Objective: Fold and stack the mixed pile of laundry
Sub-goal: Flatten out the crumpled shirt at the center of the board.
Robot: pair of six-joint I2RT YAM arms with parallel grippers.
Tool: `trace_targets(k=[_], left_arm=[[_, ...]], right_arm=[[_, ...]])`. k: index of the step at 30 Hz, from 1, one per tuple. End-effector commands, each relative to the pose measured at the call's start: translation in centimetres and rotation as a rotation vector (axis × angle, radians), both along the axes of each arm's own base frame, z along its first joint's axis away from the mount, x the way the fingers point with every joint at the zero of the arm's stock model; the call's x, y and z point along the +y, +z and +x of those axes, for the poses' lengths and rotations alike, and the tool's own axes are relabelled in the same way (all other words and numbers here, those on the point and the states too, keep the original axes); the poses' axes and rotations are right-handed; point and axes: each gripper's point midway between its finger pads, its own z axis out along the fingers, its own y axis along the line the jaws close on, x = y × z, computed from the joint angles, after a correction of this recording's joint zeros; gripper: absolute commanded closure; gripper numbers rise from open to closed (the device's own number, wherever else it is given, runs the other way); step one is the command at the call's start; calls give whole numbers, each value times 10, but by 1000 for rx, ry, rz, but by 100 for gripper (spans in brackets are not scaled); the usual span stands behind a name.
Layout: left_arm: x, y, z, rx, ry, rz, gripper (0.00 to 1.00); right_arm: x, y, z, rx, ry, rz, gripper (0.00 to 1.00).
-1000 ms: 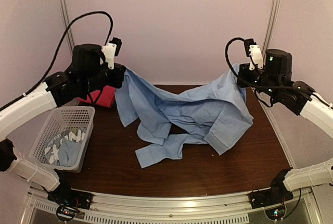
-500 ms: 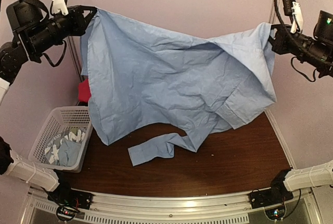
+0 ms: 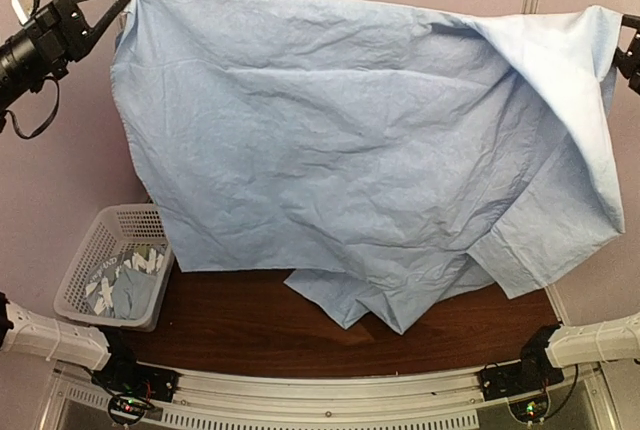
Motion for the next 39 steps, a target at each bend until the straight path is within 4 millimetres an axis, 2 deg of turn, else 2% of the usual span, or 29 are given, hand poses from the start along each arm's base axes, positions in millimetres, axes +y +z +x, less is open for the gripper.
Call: trace_targets(k=[1,4,7,10,13,15,19,21,23,25,27,30,32,36,39], left_arm=[[7,25,-46,-86,-174,-63,100],[10,41,-59,-110,-224,-90,100],[11,56,-61,-121,-234,-118,100],[14,69,-50,-127,-177,-152,100],[23,80,-25,-120,-32,-196,100],[30,88,-16,-131,38,-221,100],[37,110,-17,-205,72,-278,100],[34,115,-16,-210,57,-282,100],[24,104,-12,-178,36,-237,100],[16,81,-3,-127,41,-187,100],[12,49,4,-77,52,-143,100],[16,2,10,-4,95,-93,100],[21,-20,8,26,104,-77,100],[25,-47,5,88,99,-56,100],[30,-75,26,169,199,-46,100]], right_arm=[[-4,20,-32,-70,82,26,100],[-10,38,-47,-118,102,65,100],[-11,52,-52,-156,112,96,100],[-21,71,-54,-217,65,151,100],[-42,92,-48,-272,-53,223,100],[-49,104,-48,-313,-93,251,100],[-54,125,-56,-394,-93,296,100],[-49,129,-54,-397,-71,297,100],[-35,117,-40,-340,-42,257,100],[-23,89,-19,-245,-42,195,100],[-24,59,-18,-179,-53,164,100],[-32,18,-20,-112,-82,161,100],[-35,-2,-24,-51,-79,162,100],[-27,-35,-29,66,-25,125,100],[-27,-73,-9,168,-85,78,100]])
